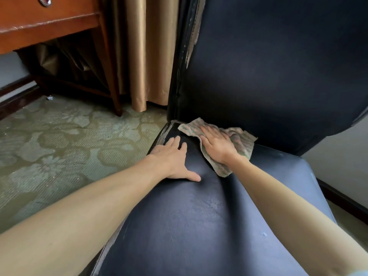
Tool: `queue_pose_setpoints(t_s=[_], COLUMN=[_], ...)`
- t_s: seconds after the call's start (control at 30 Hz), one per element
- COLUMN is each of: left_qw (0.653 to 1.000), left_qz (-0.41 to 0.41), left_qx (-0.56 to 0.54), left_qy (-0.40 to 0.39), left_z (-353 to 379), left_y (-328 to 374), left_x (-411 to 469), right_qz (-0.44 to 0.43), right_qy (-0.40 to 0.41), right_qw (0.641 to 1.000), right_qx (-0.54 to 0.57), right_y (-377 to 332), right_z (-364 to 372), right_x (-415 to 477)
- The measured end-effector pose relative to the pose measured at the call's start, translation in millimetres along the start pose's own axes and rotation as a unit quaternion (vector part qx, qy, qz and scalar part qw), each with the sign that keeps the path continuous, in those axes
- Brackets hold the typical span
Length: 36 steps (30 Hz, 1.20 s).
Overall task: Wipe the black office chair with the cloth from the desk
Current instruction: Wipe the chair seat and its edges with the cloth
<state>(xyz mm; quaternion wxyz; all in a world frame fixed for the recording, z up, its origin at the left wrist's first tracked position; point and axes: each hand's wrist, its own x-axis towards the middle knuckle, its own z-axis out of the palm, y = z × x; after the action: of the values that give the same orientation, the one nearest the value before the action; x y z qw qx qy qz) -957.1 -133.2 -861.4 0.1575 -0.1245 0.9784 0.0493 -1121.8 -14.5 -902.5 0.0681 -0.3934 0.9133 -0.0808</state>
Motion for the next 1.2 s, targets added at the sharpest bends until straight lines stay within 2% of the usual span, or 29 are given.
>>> queue_pose_setpoints(t_s=[0.13,0.3,0.4,0.5,0.6,0.73,0.93,1.03,1.2], left_qw=[1.000,0.999,0.999,0.999,0.999,0.999,0.999,0.999,0.999], left_qz=[0.007,-0.004,-0.007,-0.009,-0.010,-0.018,-0.030,-0.032,-0.033], left_qx=[-0.005,0.012,0.021,0.028,0.023,0.014,-0.008,-0.011,-0.010], left_qy=[-0.005,-0.034,-0.045,-0.040,-0.042,-0.042,-0.045,-0.038,-0.035], left_z=[0.4,-6.5,-9.9,-10.7,-10.9,-9.5,-8.8,-7.9,-6.2], left_y=[0.4,5.3,5.6,6.5,6.0,7.4,6.7,7.7,8.3], left_x=[2.1,5.4,4.1,1.6,-0.1,-3.8,-11.4,-12.3,-9.9], right_qz=[0.033,-0.085,-0.136,-0.149,-0.123,-0.112,-0.215,-0.229,-0.204], right_qy=[0.022,-0.002,0.009,0.018,0.013,0.003,-0.030,-0.023,0.019], right_qw=[0.999,0.995,0.988,0.985,0.990,0.994,0.974,0.972,0.978], right_qx=[0.011,0.045,0.078,0.082,0.060,0.013,0.064,0.054,0.039], right_y=[-12.7,-62.2,-58.6,-36.9,-19.8,-32.8,-82.2,-65.8,-17.5], right_z=[4.5,4.2,1.2,-3.0,-2.9,-1.6,-1.2,-0.9,-7.9], right_x=[11.3,47.4,46.7,34.6,24.2,35.4,57.9,47.2,19.8])
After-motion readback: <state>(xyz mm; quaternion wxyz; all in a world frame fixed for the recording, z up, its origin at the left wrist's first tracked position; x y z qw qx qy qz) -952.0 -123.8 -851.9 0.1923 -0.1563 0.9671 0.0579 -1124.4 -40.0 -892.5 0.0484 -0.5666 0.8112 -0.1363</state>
